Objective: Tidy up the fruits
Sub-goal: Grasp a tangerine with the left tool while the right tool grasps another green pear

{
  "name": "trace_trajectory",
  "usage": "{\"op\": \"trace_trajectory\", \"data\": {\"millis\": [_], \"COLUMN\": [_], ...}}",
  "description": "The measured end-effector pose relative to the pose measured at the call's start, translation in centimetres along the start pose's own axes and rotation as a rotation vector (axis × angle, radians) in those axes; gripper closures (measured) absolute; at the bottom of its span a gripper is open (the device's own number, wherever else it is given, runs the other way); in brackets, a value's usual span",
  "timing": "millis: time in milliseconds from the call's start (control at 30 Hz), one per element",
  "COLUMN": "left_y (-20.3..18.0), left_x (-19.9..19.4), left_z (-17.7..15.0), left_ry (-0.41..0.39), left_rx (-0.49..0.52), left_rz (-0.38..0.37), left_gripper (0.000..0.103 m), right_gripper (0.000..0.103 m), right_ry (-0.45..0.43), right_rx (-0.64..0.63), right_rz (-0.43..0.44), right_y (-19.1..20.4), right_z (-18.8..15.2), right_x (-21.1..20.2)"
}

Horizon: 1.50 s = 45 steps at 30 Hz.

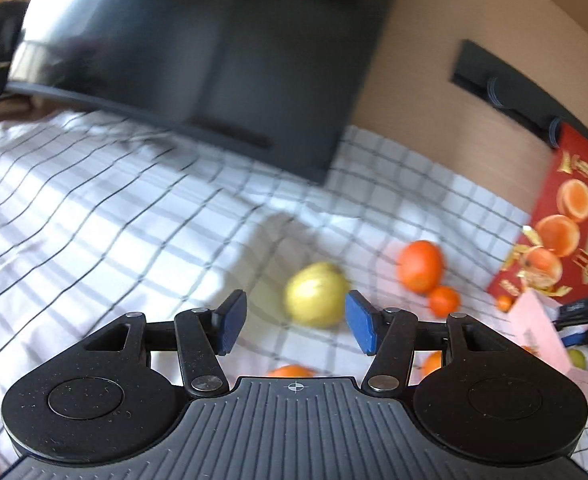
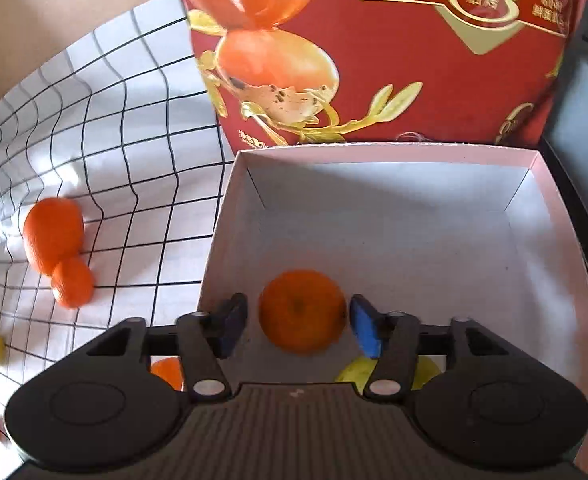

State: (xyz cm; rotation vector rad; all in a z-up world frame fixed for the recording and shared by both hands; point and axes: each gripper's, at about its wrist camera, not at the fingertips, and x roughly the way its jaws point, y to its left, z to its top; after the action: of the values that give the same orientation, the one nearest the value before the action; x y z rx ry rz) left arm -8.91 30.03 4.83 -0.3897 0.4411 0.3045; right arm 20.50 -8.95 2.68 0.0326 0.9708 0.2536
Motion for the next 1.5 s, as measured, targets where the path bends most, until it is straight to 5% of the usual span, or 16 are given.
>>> {"op": "trace_trajectory", "data": {"millis": [167,300,400,767,1033,1167,1333,1500], "left_y": [1.0,-0.7,-2.4,-3.4,-0.8,-0.1,0.8,2.3], "left_x": [0.7,0.7,1.0,1.9,2.8,3.0,2.4,-1.9], "left_z": [-1.0,-1.9,-2.5,-4.0,-3.9,-3.7,-3.6,-3.9], "left_ry": [0.069,0.109,0.121,0.138,0.164,0.143,0.144,0.043], "left_rx": [-0.005,0.087,0.170,0.254,0.150,0.121,0.063,-0.025], "left_rz": [-0.046,-0.046,0.041,0.087,0.099,0.084,0.043,0.004], "left_gripper": [0.043,0.043,0.043,0.042,0.047,0.057,0.057,0.058], "right_gripper": [0.035,0.029,0.027,0.026,0.024,0.024,0.024,0.022], "right_ry": [-0.158,-0.249,-0.239,-0.217,-0.142,-0.135,-0.163,-0.244], "right_rx": [-0.086,-0.173,-0.261,-0.575,-0.596,-0.567,-0.559,-0.600], "right_rz": [-0.084,-0.013,0.089,0.235,0.289,0.248,0.230,0.370], "right_y": [1.5,3.6,5.8,14.9,19.4,20.9,21.5,24.4], "right_z": [-0.6,-2.5,-4.8,-12.2,-13.5,-13.6,-13.4,-13.2], "right_x": [-3.6,-7.4,-8.9,-9.0,-4.6,-2.1,-1.4,-2.9]}}
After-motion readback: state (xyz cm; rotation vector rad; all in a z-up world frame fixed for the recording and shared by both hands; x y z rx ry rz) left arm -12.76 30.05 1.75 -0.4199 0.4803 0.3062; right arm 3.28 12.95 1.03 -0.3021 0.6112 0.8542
